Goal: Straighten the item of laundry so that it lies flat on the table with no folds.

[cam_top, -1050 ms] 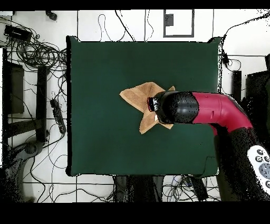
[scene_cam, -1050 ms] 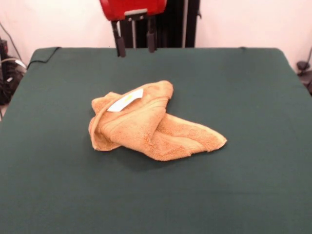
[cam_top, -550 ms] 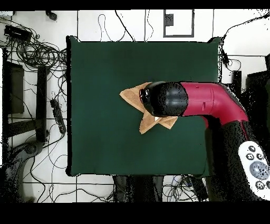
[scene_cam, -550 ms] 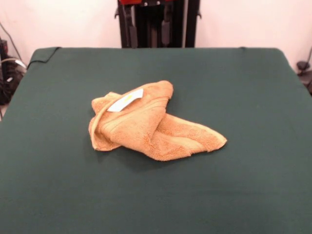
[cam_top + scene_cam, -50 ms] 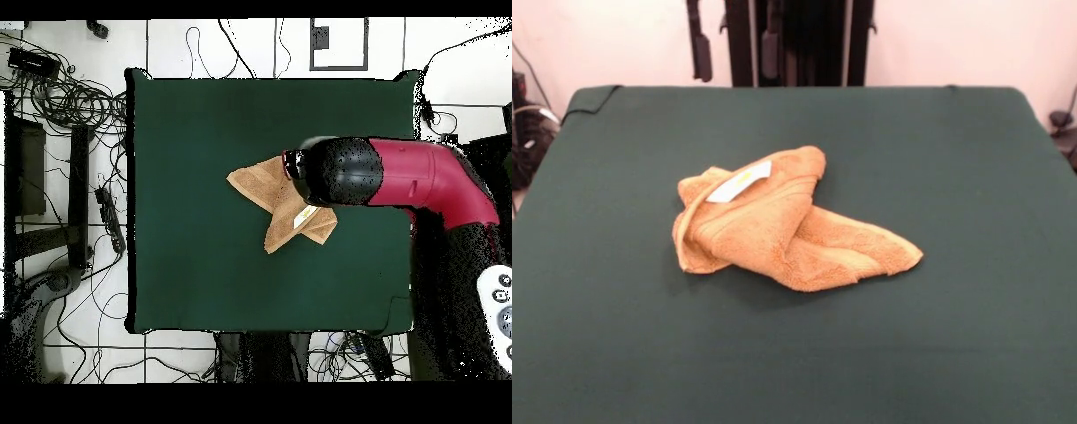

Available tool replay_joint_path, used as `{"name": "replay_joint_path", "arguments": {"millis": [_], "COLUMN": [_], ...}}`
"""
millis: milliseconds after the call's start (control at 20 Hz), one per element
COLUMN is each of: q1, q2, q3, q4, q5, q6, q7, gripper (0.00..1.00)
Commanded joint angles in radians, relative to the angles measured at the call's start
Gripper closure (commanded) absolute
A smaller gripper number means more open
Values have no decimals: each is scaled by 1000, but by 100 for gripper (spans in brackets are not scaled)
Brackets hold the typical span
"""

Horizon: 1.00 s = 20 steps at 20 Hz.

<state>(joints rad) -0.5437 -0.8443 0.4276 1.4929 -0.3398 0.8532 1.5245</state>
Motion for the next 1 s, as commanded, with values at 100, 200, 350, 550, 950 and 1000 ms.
{"name": "replay_joint_path", "arguments": {"millis": [100,200,350,550,950,1000], "q1": [32,33,36,53,93,95], "q2": [119,131,159,200,280,285], "q3": [2,3,5,1,-17,-19], "q4": [-54,-67,-93,-137,-252,-261], "q5": [-8,-9,-10,-16,-16,-16], "q6": [78,77,73,72,94,99], "q7": [19,16,14,25,55,56], "gripper": [0,0,0,0,0,0]}}
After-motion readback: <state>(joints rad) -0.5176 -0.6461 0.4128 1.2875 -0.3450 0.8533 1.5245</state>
